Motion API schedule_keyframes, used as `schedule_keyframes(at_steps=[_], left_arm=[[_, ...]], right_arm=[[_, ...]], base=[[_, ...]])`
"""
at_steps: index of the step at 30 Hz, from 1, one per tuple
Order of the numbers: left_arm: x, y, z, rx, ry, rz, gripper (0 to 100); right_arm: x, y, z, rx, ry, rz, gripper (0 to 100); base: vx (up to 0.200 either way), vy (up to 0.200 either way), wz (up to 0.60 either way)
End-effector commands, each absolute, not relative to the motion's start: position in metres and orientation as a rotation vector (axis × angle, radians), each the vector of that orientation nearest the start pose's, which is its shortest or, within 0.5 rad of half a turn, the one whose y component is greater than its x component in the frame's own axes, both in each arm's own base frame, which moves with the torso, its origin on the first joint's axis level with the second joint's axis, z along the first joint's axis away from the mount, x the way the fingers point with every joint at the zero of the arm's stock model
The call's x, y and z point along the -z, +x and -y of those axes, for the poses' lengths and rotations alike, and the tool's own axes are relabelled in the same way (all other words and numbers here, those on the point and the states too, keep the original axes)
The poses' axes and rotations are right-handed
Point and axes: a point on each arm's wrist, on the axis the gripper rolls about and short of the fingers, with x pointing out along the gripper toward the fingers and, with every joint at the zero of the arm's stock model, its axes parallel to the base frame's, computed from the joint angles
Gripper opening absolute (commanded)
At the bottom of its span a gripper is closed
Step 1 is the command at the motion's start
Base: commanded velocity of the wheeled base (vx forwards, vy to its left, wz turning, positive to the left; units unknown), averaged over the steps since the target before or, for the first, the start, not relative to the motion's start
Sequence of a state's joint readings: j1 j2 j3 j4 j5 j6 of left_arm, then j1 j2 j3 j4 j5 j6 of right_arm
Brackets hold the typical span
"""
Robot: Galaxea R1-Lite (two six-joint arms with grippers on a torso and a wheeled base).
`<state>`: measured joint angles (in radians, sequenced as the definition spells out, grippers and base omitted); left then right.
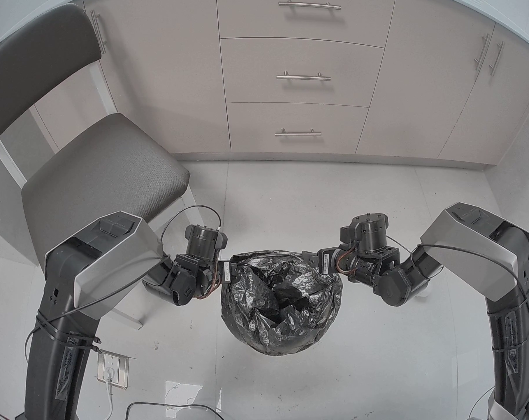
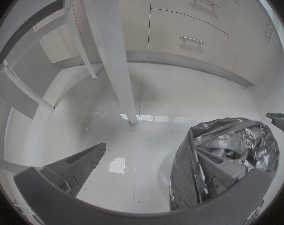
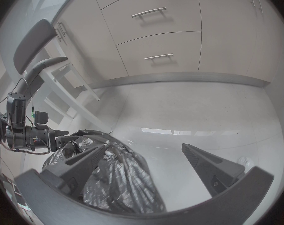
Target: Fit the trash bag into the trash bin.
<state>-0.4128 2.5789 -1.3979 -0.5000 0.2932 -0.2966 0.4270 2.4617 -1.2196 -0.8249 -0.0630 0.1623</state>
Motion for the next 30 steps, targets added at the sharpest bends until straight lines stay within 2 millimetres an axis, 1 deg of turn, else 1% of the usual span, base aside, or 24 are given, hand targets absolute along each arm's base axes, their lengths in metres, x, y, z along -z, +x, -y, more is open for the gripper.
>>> schedule_keyframes(at_steps=[1, 3, 4, 5, 6, 7, 8, 10, 12, 14, 16, 17, 19, 20, 21, 22, 23, 24, 25, 26, 27, 28, 29, 30], left_arm=[[0.008, 0.410, 0.173, 0.015, -0.060, -0.651, 100], [0.003, 0.397, 0.169, 0.011, -0.061, -0.670, 100], [0.003, 0.397, 0.169, 0.011, -0.061, -0.670, 100], [-0.002, 0.385, 0.164, 0.011, -0.052, -0.689, 100], [-0.002, 0.383, 0.163, 0.009, -0.051, -0.693, 100], [-0.004, 0.382, 0.161, 0.004, -0.051, -0.694, 100], [-0.004, 0.382, 0.160, 0.002, -0.052, -0.696, 100], [-0.010, 0.378, 0.156, -0.004, -0.053, -0.695, 100], [-0.015, 0.373, 0.154, -0.003, -0.047, -0.693, 100], [-0.024, 0.370, 0.154, -0.004, -0.039, -0.681, 100], [-0.037, 0.366, 0.155, 0.000, -0.022, -0.659, 100], [-0.043, 0.362, 0.158, 0.011, -0.012, -0.658, 100], [-0.053, 0.348, 0.167, 0.040, 0.009, -0.679, 100], [-0.054, 0.347, 0.167, 0.043, 0.010, -0.680, 100], [-0.058, 0.332, 0.178, 0.072, 0.020, -0.711, 100], [-0.058, 0.324, 0.184, 0.085, 0.017, -0.725, 100], [-0.058, 0.322, 0.186, 0.088, 0.014, -0.731, 100], [-0.054, 0.312, 0.200, 0.111, 0.005, -0.763, 100], [-0.053, 0.308, 0.205, 0.119, 0.006, -0.774, 100], [-0.047, 0.302, 0.214, 0.137, 0.016, -0.794, 100], [-0.041, 0.298, 0.221, 0.151, 0.029, -0.809, 100], [-0.039, 0.297, 0.223, 0.156, 0.034, -0.813, 100], [-0.029, 0.293, 0.234, 0.177, 0.050, -0.825, 100], [-0.027, 0.293, 0.239, 0.188, 0.056, -0.827, 100]], right_arm=[[-0.028, 0.390, -0.192, -0.357, 0.051, -0.436, 100], [-0.032, 0.377, -0.192, -0.367, 0.050, -0.451, 100], [-0.032, 0.377, -0.192, -0.367, 0.050, -0.451, 100], [-0.033, 0.360, -0.191, -0.380, 0.074, -0.464, 100], [-0.032, 0.353, -0.191, -0.384, 0.092, -0.461, 100], [-0.029, 0.343, -0.191, -0.392, 0.122, -0.449, 100], [-0.027, 0.339, -0.191, -0.396, 0.129, -0.447, 100], [-0.019, 0.322, -0.185, -0.411, 0.158, -0.427, 100], [-0.012, 0.309, -0.178, -0.416, 0.177, -0.413, 100], [-0.001, 0.296, -0.171, -0.415, 0.202, -0.415, 100], [0.010, 0.286, -0.166, -0.422, 0.224, -0.418, 100], [0.016, 0.281, -0.164, -0.434, 0.229, -0.417, 100], [0.029, 0.273, -0.160, -0.442, 0.216, -0.479, 100], [0.030, 0.272, -0.160, -0.443, 0.215, -0.483, 100], [0.034, 0.270, -0.162, -0.458, 0.215, -0.502, 100], [0.036, 0.269, -0.163, -0.460, 0.214, -0.511, 100], [0.037, 0.268, -0.163, -0.461, 0.213, -0.515, 100], [0.041, 0.266, -0.164, -0.461, 0.213, -0.531, 100], [0.042, 0.266, -0.164, -0.462, 0.213, -0.532, 100], [0.042, 0.266, -0.163, -0.460, 0.213, -0.534, 100], [0.042, 0.267, -0.162, -0.457, 0.216, -0.532, 100], [0.041, 0.267, -0.162, -0.457, 0.218, -0.531, 100], [0.041, 0.267, -0.162, -0.453, 0.225, -0.534, 100], [0.041, 0.267, -0.162, -0.454, 0.226, -0.535, 100]], base=[[0.000, 0.000, 0.00], [0.000, 0.000, 0.00], [0.000, 0.000, 0.00], [0.000, 0.000, 0.00], [0.000, 0.000, 0.00], [0.000, 0.000, 0.00], [0.000, 0.000, 0.00], [0.000, 0.000, 0.00], [0.000, 0.000, 0.00], [0.000, 0.000, 0.00], [0.000, 0.000, 0.00], [0.000, 0.000, 0.00], [0.000, 0.000, 0.00], [0.000, 0.000, 0.00], [0.000, 0.000, 0.00], [0.000, 0.000, 0.00], [0.000, 0.000, 0.00], [0.000, 0.000, 0.00], [0.000, 0.000, 0.00], [0.000, 0.000, 0.00], [0.000, 0.000, 0.00], [0.000, 0.000, 0.00], [0.000, 0.000, 0.00], [0.000, 0.000, 0.00]])
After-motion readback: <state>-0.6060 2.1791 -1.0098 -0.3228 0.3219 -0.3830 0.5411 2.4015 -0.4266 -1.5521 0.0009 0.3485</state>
